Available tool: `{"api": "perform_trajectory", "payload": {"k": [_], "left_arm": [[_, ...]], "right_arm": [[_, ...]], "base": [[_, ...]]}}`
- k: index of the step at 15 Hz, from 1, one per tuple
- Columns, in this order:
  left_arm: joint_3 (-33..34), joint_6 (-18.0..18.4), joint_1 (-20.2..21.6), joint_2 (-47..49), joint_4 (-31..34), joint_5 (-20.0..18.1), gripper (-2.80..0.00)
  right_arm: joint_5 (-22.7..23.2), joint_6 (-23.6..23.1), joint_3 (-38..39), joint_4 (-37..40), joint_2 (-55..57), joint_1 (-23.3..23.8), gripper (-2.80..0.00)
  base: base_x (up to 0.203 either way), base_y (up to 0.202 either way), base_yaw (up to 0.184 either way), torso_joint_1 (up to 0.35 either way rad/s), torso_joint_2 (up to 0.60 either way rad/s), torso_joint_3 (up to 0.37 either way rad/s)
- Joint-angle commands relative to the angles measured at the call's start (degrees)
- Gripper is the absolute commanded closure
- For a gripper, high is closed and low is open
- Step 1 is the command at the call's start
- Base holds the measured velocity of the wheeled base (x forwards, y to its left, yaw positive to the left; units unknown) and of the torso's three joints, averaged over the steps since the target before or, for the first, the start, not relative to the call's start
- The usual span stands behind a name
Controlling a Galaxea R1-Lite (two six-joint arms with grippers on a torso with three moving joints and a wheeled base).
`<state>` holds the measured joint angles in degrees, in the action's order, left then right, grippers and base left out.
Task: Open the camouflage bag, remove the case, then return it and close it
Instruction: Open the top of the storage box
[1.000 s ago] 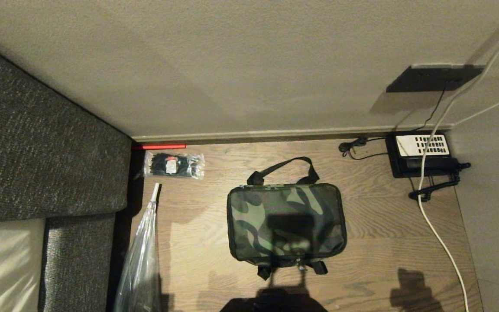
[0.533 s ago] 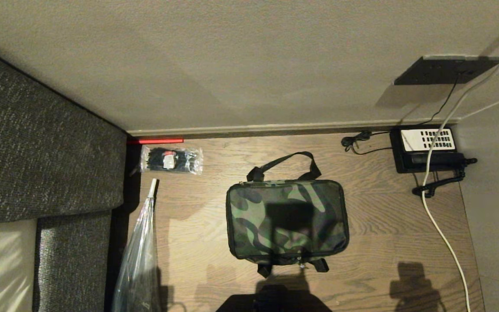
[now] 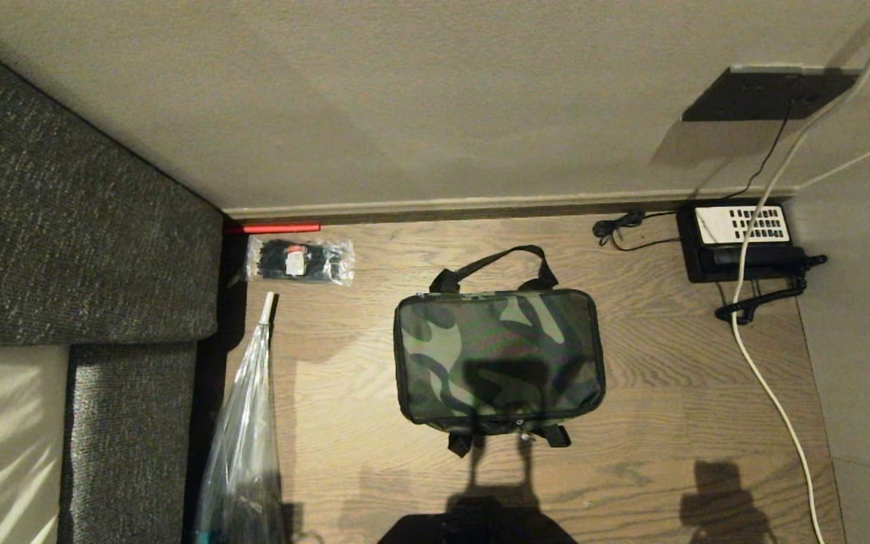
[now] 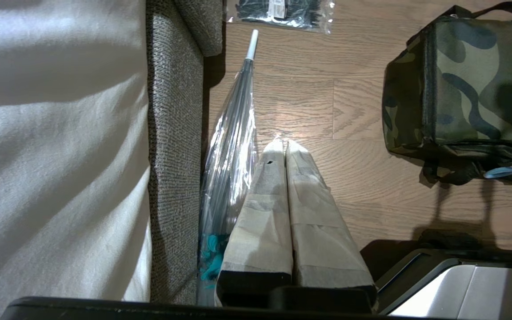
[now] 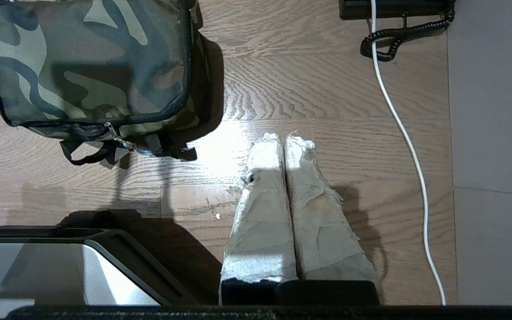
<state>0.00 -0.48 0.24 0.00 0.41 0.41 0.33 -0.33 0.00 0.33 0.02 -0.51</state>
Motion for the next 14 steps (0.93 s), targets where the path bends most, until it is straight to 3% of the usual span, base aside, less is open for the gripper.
{"api": "perform_trajectory", "payload": {"k": [1, 7, 9, 12, 14], "left_arm": [[0.2, 0.0, 0.0, 0.0, -0.1, 0.0, 0.00], [0.2, 0.0, 0.0, 0.0, -0.2, 0.0, 0.00], [0.2, 0.0, 0.0, 0.0, -0.2, 0.0, 0.00], [0.2, 0.0, 0.0, 0.0, -0.2, 0.0, 0.00], [0.2, 0.0, 0.0, 0.0, -0.2, 0.0, 0.00]], "right_arm": [[0.0, 0.0, 0.0, 0.0, -0.1, 0.0, 0.00], [0.1, -3.3, -0.1, -0.2, -0.1, 0.0, 0.00], [0.2, -3.0, -6.0, 3.1, -0.1, 0.0, 0.00], [3.5, -2.2, -29.6, 26.1, -0.1, 0.0, 0.00], [6.6, -1.4, -39.6, 41.9, -0.1, 0.0, 0.00]], "base": [[0.000, 0.000, 0.000, 0.000, 0.00, 0.000], [0.000, 0.000, 0.000, 0.000, 0.00, 0.000], [0.000, 0.000, 0.000, 0.000, 0.00, 0.000], [0.000, 0.000, 0.000, 0.000, 0.00, 0.000], [0.000, 0.000, 0.000, 0.000, 0.00, 0.000]]}}
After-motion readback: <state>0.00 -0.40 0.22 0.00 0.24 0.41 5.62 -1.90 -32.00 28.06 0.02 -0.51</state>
